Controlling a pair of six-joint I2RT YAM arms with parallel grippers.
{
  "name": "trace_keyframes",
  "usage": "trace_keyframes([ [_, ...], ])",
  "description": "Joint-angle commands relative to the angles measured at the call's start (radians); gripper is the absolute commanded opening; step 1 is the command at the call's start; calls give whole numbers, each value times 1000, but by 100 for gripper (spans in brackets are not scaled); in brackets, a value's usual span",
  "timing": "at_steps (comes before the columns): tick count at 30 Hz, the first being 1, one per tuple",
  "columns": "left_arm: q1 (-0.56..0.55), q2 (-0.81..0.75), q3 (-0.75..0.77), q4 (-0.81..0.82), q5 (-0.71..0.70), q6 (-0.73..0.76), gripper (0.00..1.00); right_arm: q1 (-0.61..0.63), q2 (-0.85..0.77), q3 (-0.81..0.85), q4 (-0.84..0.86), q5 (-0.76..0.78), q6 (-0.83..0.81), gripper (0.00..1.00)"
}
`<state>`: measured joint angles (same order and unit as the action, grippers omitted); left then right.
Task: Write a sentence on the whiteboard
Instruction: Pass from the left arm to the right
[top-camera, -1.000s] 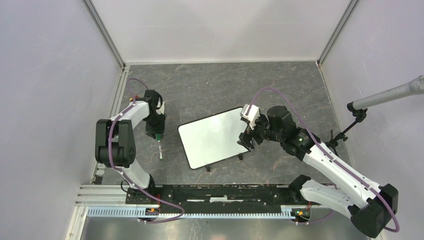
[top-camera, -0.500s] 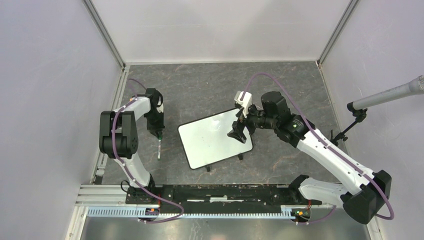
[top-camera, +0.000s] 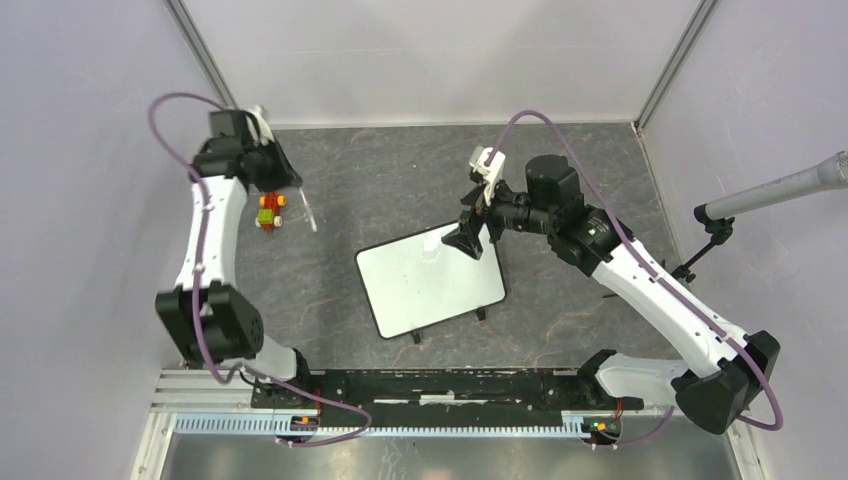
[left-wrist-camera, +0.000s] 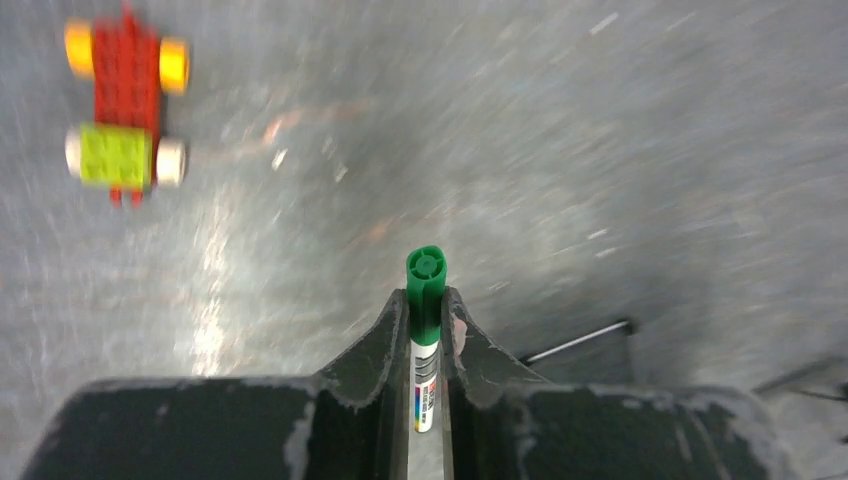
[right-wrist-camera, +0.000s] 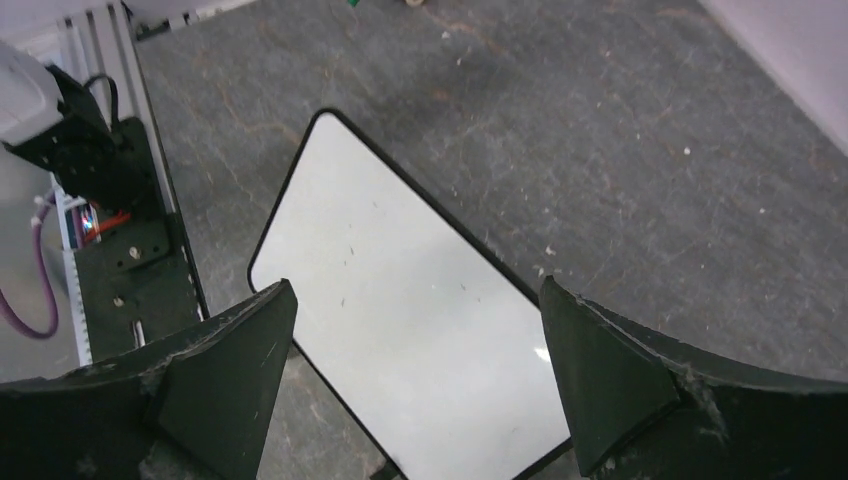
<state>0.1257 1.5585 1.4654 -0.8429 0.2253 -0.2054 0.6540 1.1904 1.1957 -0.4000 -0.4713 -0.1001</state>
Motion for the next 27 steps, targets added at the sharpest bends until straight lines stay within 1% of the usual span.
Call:
trace_keyframes([
  [1, 17, -189, 136, 31, 239, -192, 2, -4, 5, 54, 157, -30, 132, 98],
  [3, 16, -256, 108, 136, 307, -296, 2, -4, 16, 26, 283, -67, 231, 98],
  [4, 16, -295, 80, 185, 330, -357, 2, -4, 26, 15, 350, -111, 283, 98],
  [5, 15, -328, 46, 269, 357, -415, 2, -2, 45, 6, 404, -145, 333, 96],
  [7, 15, -413, -70, 463, 404, -566, 2, 1, 76, -19, 519, -171, 463, 95],
  [9, 5, -489, -199, 670, 422, -719, 2, 4, 103, -58, 622, -174, 599, 97],
  [10, -6, -514, -260, 769, 422, -771, 2, 5, 122, -80, 684, -198, 663, 97],
  [11, -19, -532, -287, 820, 418, -805, 2, 12, 137, -98, 760, -214, 722, 95],
  [12, -30, -538, -301, 836, 420, -823, 2, 21, 152, -112, 822, -230, 758, 93],
  [14, -51, -541, -319, 840, 435, -870, 2, 44, 173, -115, 894, -252, 780, 91],
  [15, -57, -546, -332, 877, 438, -892, 2, 55, 184, -114, 916, -253, 789, 90],
  [21, -108, -580, -444, 979, 447, -1009, 2, 97, 253, -58, 921, -201, 814, 84],
  [24, -114, -589, -473, 992, 442, -1024, 2, 104, 277, -37, 927, -183, 829, 83],
  [25, -141, -591, -480, 999, 443, -1036, 2, 104, 283, -32, 931, -180, 835, 82],
  [27, -155, -593, -495, 1009, 445, -1051, 2, 104, 299, -19, 940, -173, 851, 80],
])
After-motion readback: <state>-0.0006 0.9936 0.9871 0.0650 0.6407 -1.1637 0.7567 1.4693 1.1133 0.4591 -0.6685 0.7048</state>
